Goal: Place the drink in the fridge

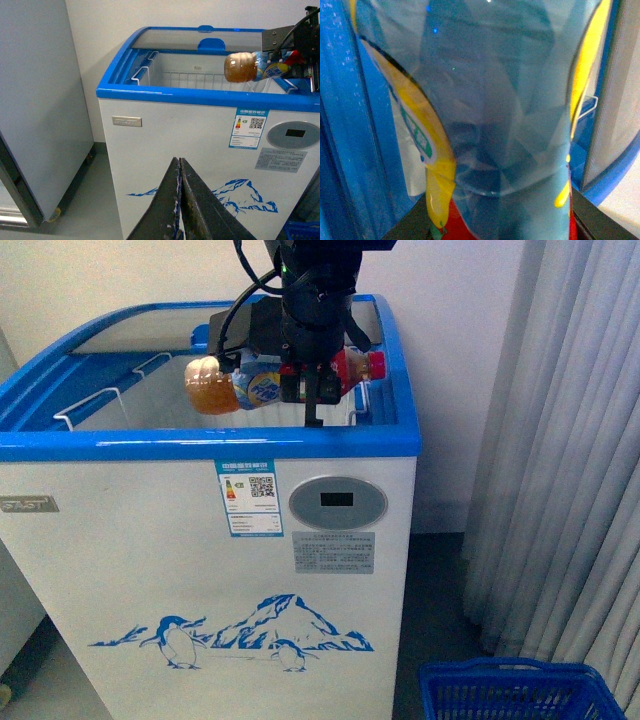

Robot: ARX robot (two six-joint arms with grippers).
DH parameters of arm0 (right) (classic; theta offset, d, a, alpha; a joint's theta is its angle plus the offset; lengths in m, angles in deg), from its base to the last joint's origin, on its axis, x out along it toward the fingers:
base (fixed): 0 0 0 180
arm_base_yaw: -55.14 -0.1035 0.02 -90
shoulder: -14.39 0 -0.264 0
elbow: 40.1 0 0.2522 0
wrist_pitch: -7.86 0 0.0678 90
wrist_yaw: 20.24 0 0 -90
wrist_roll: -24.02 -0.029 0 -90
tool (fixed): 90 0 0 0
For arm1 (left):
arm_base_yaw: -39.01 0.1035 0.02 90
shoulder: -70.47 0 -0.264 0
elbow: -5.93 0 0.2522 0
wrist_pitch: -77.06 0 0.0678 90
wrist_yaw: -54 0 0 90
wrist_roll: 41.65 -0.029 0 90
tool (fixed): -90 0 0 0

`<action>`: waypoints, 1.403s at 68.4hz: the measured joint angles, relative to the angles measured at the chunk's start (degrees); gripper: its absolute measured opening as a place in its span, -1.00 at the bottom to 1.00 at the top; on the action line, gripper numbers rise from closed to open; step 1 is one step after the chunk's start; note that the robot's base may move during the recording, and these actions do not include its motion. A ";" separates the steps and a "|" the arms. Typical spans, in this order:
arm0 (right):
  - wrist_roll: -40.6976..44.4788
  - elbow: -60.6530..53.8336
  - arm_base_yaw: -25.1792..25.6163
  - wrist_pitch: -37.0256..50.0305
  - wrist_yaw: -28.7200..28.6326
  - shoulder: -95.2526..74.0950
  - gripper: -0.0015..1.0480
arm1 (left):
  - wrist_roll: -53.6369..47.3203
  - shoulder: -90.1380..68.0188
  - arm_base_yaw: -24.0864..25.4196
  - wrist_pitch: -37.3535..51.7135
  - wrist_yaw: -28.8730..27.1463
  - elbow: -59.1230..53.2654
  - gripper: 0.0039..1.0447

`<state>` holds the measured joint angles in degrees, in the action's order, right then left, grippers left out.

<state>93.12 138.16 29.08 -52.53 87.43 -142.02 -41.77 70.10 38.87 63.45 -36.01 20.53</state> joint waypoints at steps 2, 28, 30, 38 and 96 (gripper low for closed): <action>-0.44 0.00 -0.07 0.15 0.00 -0.11 -0.18 | 0.00 0.00 0.00 0.00 0.00 0.00 -0.96; -8.55 0.63 0.24 2.19 -2.16 1.22 0.97 | 0.00 0.00 0.00 -0.02 0.02 0.00 -0.96; -9.31 0.66 0.31 1.81 -2.80 1.77 0.87 | 0.00 0.00 0.00 -0.02 0.00 0.00 -0.96; -20.17 -13.86 1.03 10.99 -6.75 12.72 0.87 | 0.00 0.00 0.00 -0.02 0.02 0.00 -0.96; -69.53 -138.53 26.08 44.00 -17.88 133.35 -0.38 | 0.00 0.02 0.00 -0.07 0.00 0.00 -0.96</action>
<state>23.59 -0.37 55.15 -8.53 69.55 -8.68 -41.77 70.13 38.87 63.38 -36.01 20.53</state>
